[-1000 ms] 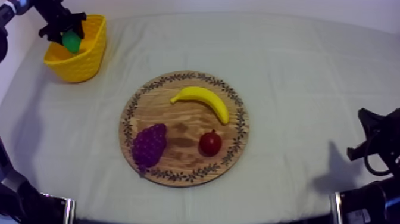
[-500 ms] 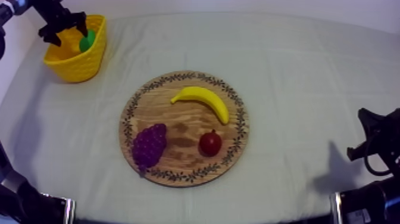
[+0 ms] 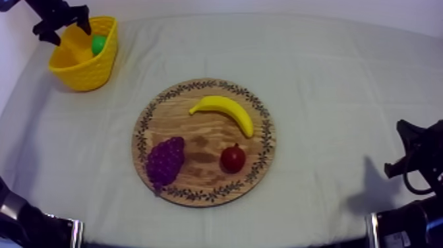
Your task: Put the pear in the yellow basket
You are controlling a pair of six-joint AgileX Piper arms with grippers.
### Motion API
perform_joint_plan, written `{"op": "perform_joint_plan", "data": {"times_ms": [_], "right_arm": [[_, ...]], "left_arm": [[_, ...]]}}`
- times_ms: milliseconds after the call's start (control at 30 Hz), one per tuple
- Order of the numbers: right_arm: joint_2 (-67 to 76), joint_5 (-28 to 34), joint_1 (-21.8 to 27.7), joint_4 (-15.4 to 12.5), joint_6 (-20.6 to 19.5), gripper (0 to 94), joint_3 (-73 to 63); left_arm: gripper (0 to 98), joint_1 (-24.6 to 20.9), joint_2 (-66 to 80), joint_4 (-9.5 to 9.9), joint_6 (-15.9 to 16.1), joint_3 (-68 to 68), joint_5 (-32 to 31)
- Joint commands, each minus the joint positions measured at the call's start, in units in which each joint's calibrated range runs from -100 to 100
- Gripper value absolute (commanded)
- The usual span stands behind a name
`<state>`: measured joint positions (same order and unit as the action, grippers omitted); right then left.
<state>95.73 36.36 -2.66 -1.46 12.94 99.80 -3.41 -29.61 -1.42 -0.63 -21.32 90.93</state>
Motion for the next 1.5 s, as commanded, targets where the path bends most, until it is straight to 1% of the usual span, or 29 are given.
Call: {"op": "perform_joint_plan", "data": {"times_ms": [0, 200, 667, 1033, 1233, 1467], "right_arm": [[0.0, 0.0, 0.0, 0.0, 0.0, 0.4, 0.0], [0.0, 0.0, 0.0, 0.0, 0.0, 0.4, 0.0], [0.0, 0.0, 0.0, 0.0, 0.0, 0.4, 0.0], [0.0, 0.0, 0.0, 0.0, 0.0, 0.4, 0.0], [0.0, 0.0, 0.0, 0.0, 0.0, 0.4, 0.0], [0.0, 0.0, 0.0, 0.0, 0.0, 0.4, 0.0]], "left_arm": [[83.3, 0.1, 3.6, 0.10, 0.1, 2.3, 0.1], [76.4, 0.2, 11.5, 0.37, 0.1, 8.6, 0.2], [62.6, -0.2, 28.5, -0.08, 0.4, 22.0, -0.4], [43.0, -1.1, 41.8, -0.59, 0.2, 37.3, -7.2], [28.9, -1.4, 49.6, -0.93, 0.5, 44.7, -10.6], [19.8, -1.5, 58.4, -1.30, 0.2, 52.4, -13.5]]}}
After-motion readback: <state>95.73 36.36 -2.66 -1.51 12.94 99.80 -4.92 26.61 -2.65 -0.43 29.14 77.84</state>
